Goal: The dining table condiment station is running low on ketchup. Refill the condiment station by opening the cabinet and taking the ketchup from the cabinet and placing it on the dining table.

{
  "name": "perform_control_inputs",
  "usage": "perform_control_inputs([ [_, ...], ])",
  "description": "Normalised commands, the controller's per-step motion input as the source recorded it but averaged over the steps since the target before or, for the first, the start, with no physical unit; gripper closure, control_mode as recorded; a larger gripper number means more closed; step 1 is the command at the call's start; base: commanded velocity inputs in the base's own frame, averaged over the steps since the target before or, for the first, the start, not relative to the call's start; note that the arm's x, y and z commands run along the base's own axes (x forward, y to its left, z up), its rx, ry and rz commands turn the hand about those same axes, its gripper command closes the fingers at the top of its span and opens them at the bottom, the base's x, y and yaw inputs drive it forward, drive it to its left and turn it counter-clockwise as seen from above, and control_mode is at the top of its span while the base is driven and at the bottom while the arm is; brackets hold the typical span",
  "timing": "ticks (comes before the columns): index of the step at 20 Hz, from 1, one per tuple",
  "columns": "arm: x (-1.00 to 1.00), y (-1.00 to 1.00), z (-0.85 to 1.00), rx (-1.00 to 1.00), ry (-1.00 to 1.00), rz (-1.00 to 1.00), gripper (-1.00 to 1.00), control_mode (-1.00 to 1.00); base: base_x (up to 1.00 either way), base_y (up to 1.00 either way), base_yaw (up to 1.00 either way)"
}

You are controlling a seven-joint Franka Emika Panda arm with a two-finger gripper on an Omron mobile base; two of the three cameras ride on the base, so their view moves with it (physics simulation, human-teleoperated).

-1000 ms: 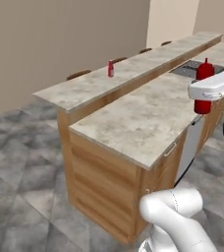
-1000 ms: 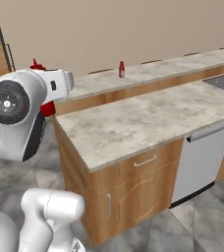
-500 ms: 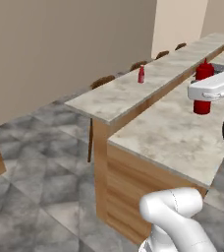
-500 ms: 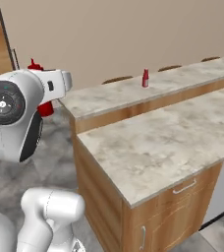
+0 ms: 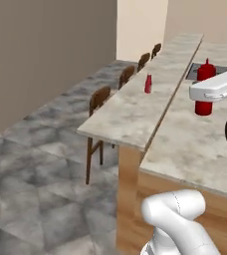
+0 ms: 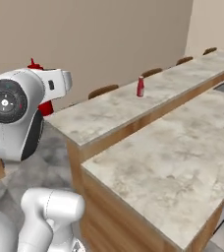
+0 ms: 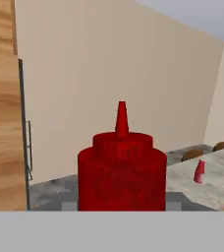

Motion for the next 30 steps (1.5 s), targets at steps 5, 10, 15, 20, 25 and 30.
perform_control_inputs([
  [5,0.00,0.00,0.00,0.00,0.00,0.00,1.00,1.00,0.98,1.00,-0.49],
  [10,0.00,0.00,0.00,0.00,0.00,0.00,1.00,1.00,0.88,1.00,-0.40],
  [15,0.00,0.00,0.00,0.00,0.00,0.00,1.00,1.00,0.89,1.00,-0.44],
  [20,0.00,0.00,0.00,0.00,0.00,0.00,1.00,1.00,0.44,1.00,-0.35],
  [25,0.00,0.00,0.00,0.00,0.00,0.00,1.00,1.00,0.38,1.00,-0.28],
  [30,0.00,0.00,0.00,0.00,0.00,0.00,1.00,1.00,0.76,0.51,-0.33],
])
